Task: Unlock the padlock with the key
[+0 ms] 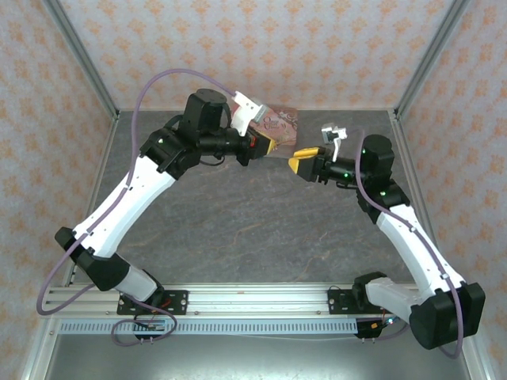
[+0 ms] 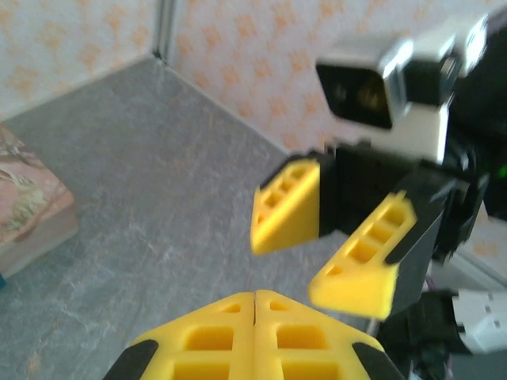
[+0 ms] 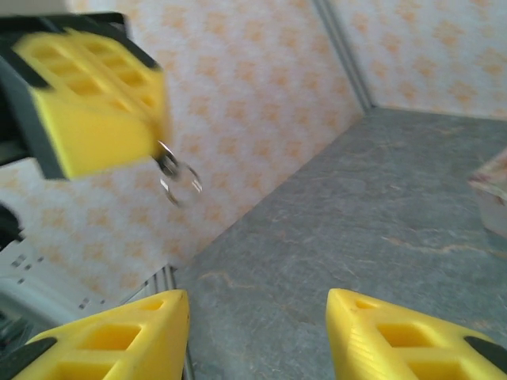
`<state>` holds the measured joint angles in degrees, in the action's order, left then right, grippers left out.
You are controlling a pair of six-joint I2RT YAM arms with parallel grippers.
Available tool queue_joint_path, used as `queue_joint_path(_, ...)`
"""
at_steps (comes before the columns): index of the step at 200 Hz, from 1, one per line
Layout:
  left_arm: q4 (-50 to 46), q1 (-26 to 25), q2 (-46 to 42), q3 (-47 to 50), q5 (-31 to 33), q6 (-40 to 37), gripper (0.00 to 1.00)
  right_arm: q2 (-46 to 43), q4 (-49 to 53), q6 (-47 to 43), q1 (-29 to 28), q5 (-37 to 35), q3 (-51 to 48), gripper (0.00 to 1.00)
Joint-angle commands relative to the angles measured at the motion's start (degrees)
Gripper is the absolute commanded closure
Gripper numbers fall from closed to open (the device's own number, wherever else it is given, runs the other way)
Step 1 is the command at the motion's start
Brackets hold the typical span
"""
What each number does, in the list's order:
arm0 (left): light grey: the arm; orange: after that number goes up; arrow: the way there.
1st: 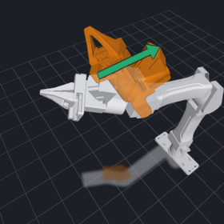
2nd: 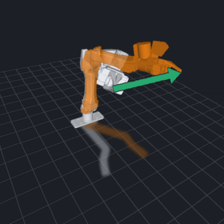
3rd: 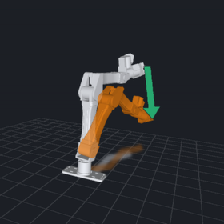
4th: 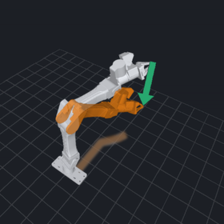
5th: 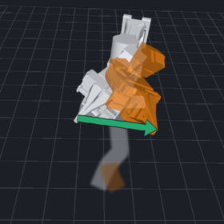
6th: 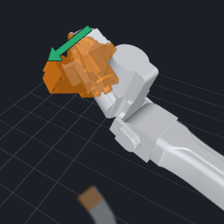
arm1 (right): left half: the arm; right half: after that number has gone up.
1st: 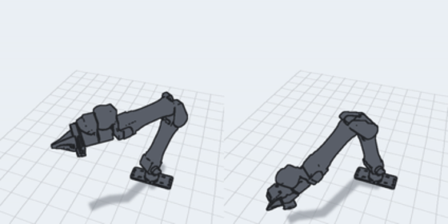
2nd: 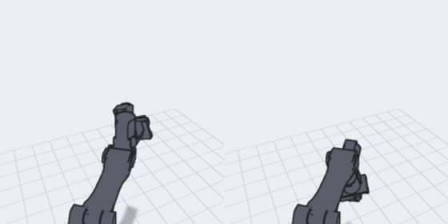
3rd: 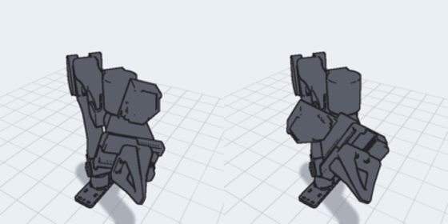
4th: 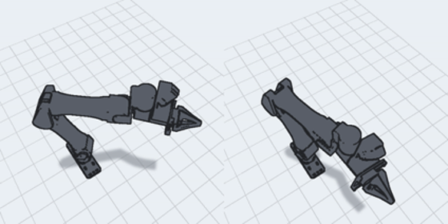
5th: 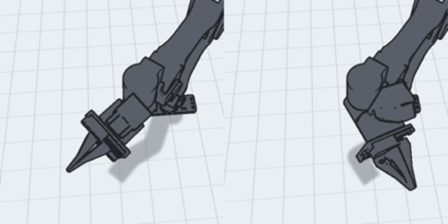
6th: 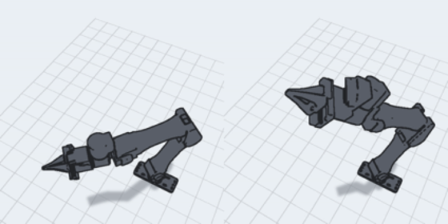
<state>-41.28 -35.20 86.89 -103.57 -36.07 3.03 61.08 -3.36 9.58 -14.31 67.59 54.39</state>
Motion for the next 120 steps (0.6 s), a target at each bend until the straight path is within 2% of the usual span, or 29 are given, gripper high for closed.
queue_joint_path(1, -8.9, 0.3, 1.3, -2.1, -3.7, -6.0, 1.00, 2.2, 1.0, -3.8, -1.1, 8.2, 4.2, 0.52)
queue_joint_path(42, -8.7, 0.3, 1.8, -2.0, -4.4, -6.2, 1.00, 6.2, 3.5, -5.7, -4.8, 9.7, 7.5, 0.54)
queue_joint_path(120, -7.4, 0.3, 2.5, -2.0, -5.1, -6.1, 1.00, 8.8, 6.9, -8.2, -6.0, 10.4, 8.9, 0.62)
